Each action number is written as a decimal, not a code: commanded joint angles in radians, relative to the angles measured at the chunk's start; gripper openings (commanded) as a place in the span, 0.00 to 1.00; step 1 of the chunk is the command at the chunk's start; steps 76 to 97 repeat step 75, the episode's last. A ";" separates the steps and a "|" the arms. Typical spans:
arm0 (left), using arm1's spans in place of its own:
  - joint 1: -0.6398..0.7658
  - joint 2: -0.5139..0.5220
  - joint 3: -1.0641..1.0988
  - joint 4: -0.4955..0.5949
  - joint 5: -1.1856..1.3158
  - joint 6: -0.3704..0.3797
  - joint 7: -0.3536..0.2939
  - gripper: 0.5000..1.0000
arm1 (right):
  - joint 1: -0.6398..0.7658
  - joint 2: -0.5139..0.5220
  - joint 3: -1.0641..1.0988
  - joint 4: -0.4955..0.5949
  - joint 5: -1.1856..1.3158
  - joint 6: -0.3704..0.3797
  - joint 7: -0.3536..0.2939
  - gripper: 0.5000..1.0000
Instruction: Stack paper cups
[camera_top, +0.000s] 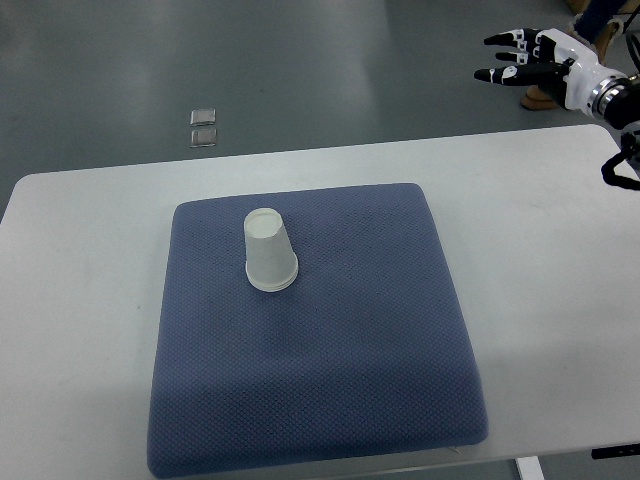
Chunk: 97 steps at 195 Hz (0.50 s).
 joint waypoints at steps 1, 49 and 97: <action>0.000 0.000 0.000 0.000 0.000 0.000 0.000 1.00 | -0.091 0.025 0.073 0.001 0.093 -0.057 -0.002 0.85; 0.000 0.000 0.000 0.000 0.000 0.000 0.000 1.00 | -0.198 0.105 0.095 0.009 0.104 -0.154 0.007 0.86; 0.000 0.000 0.000 0.000 0.000 0.000 0.000 1.00 | -0.217 0.113 0.099 0.015 0.093 -0.151 0.015 0.86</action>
